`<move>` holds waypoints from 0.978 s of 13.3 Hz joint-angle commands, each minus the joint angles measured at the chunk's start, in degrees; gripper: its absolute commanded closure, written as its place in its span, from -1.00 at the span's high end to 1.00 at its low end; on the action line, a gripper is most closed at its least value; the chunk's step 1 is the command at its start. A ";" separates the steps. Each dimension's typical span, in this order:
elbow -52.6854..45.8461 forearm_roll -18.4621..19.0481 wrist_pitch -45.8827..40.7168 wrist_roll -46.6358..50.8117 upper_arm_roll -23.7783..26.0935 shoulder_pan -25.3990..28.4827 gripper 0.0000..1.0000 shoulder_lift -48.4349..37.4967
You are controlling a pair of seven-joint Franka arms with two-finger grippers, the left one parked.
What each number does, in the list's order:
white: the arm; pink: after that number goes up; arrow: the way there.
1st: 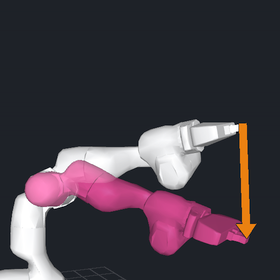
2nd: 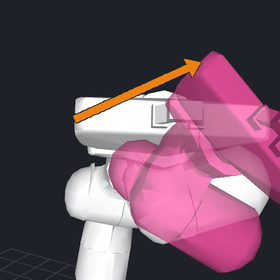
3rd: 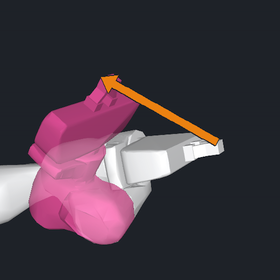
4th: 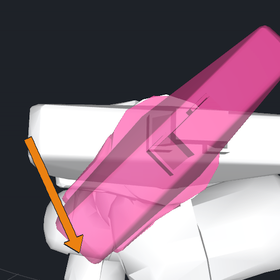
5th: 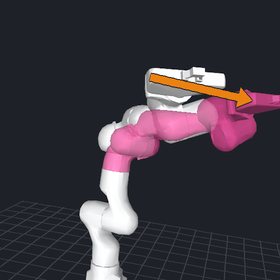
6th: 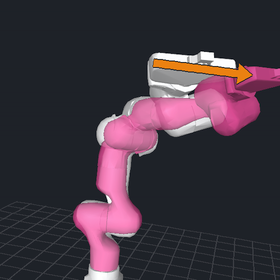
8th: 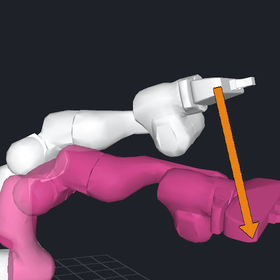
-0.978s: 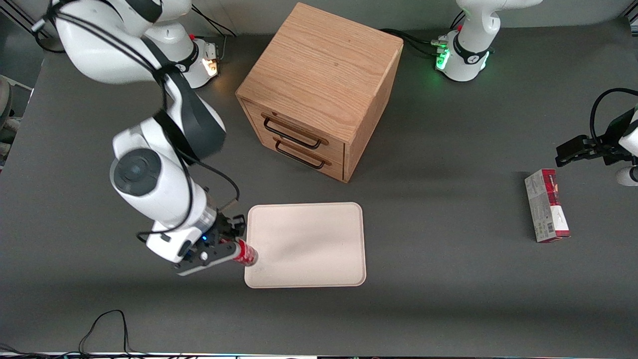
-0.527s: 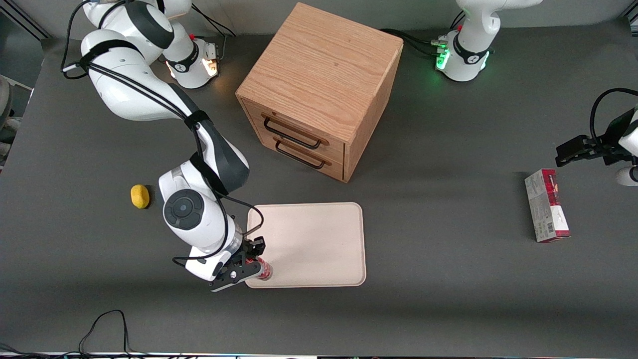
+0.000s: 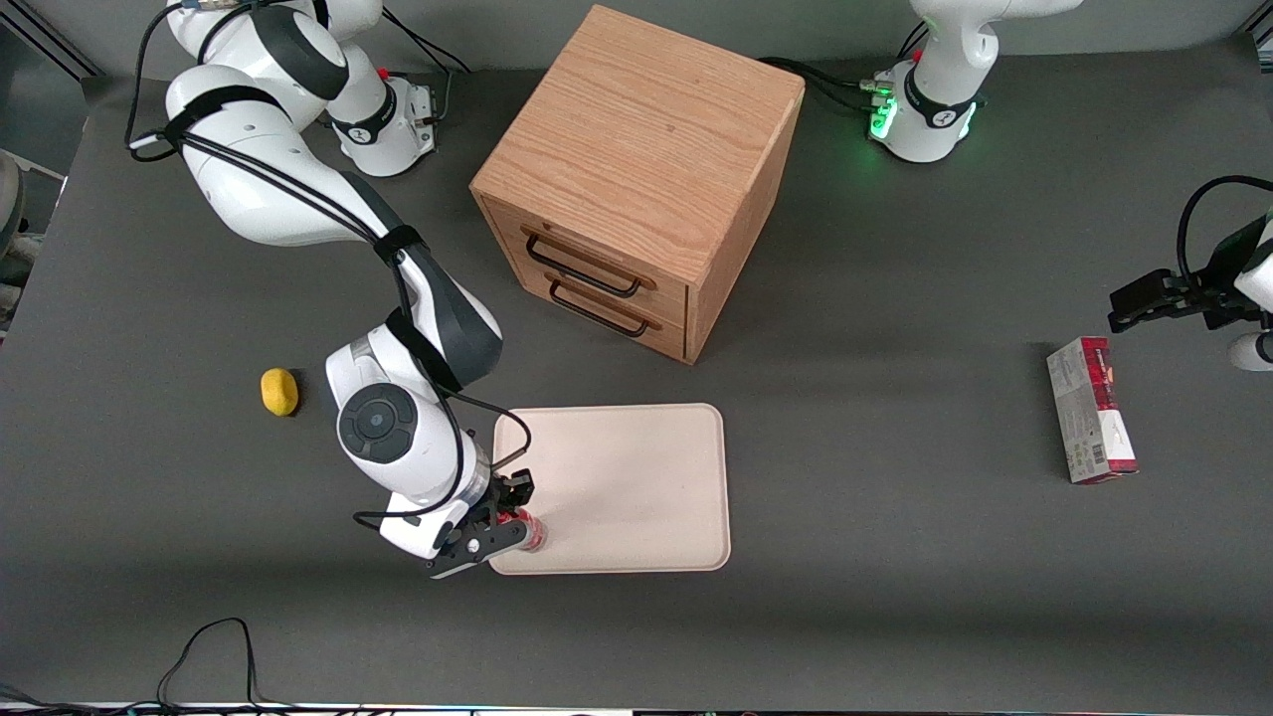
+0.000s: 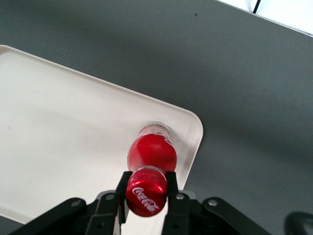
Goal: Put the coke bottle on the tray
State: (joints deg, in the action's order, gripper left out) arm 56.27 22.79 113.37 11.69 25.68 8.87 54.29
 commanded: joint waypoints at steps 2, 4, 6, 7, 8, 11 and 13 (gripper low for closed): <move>0.16 1.38 -0.35 2.02 0.60 -0.26 1.00 -0.76; 0.16 1.11 -0.35 2.11 0.69 -0.35 1.00 -1.20; -0.01 1.02 -0.43 3.42 0.69 -0.26 1.00 -1.81; -0.02 0.85 -0.61 3.69 0.60 -0.35 1.00 -2.60; 0.07 -0.46 -1.13 3.52 0.51 -0.61 1.00 -4.52; 3.66 -11.68 -6.83 2.64 -2.72 -3.42 1.00 -13.12; 8.83 -20.64 -11.14 -0.86 -11.13 -3.43 1.00 -21.64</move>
State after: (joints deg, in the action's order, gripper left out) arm 56.35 9.87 104.99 13.15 21.07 6.68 42.86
